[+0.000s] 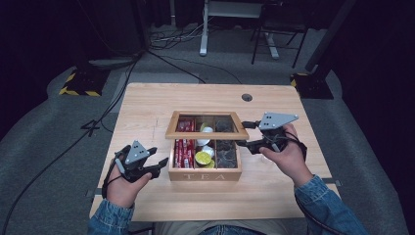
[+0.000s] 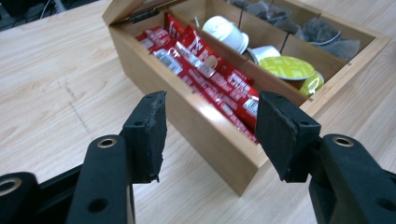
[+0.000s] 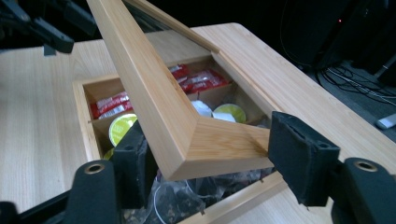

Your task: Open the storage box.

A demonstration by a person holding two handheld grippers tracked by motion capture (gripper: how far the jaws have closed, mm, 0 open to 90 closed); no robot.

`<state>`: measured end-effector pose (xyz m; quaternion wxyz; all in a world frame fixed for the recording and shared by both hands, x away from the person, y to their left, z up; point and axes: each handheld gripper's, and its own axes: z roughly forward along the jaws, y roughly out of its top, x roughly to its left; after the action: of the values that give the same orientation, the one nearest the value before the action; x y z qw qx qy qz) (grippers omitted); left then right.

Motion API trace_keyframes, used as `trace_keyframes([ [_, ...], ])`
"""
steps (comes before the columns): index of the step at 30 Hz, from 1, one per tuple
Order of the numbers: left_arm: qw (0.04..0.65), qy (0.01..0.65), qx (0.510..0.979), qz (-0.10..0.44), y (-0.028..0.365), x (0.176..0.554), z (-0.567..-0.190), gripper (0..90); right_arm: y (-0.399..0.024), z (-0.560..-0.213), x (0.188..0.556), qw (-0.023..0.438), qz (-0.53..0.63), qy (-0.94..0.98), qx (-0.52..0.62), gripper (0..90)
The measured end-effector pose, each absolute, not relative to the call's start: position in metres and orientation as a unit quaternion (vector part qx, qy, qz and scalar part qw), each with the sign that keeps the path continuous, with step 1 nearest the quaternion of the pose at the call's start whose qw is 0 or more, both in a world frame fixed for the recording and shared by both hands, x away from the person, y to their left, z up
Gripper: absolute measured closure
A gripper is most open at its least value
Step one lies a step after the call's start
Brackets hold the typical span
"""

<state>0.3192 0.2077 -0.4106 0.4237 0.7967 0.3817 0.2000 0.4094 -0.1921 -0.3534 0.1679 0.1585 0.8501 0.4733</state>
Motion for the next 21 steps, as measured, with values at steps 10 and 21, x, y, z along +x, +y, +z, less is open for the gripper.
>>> trace_keyframes([
  [10,0.408,0.405,0.794,0.199,0.217,0.322,-0.426,43.2,-0.190,-0.339,0.423,0.161,0.496,0.839,0.158,41.9],
  [21,0.388,0.415,0.800,0.193,0.239,0.339,-0.451,40.9,-0.187,-0.314,0.442,0.182,0.495,0.836,0.150,49.3],
])
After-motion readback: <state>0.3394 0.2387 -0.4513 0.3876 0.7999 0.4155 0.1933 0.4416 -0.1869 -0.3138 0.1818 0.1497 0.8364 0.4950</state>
